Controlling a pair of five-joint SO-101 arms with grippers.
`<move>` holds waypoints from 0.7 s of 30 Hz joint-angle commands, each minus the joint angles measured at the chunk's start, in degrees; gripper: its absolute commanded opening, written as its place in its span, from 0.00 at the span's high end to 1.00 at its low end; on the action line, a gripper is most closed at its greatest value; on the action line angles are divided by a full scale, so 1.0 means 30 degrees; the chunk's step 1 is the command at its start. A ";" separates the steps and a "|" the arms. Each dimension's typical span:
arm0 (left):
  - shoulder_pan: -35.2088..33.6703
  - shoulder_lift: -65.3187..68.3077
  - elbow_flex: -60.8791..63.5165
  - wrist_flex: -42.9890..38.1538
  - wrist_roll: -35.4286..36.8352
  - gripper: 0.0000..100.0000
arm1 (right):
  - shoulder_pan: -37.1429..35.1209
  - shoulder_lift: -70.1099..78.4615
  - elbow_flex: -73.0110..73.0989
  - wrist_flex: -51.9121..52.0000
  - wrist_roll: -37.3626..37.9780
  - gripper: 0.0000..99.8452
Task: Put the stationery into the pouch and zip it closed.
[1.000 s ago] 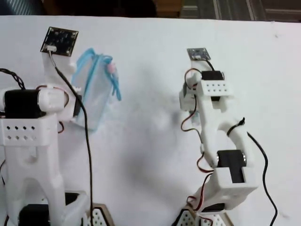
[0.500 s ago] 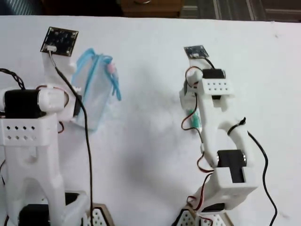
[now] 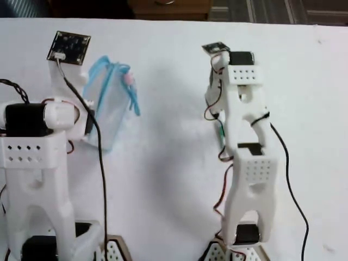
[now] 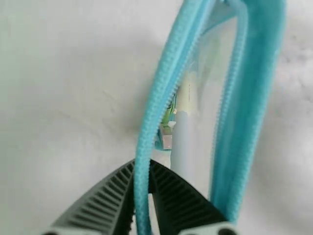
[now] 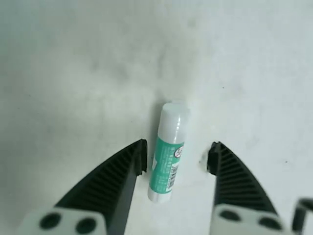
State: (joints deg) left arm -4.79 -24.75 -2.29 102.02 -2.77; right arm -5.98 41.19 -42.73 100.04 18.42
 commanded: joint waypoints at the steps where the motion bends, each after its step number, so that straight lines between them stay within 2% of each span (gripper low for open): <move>1: -0.0161 0.0015 -0.0117 0.0088 0.0088 0.98 | 0.0044 0.0044 -0.0733 0.0425 0.0176 0.79; 11: -0.0132 0.0015 -0.0117 0.0059 0.0088 0.98 | -0.0073 0.0220 0.1993 0.0190 0.0176 0.79; 21: -0.0132 0.0015 -0.0117 0.0059 0.0088 0.98 | -0.0161 0.0249 0.4982 -0.4234 0.0176 0.79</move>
State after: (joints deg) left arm -4.79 -24.75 -2.29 102.02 -2.77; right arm -6.33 42.42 -28.40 89.58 18.42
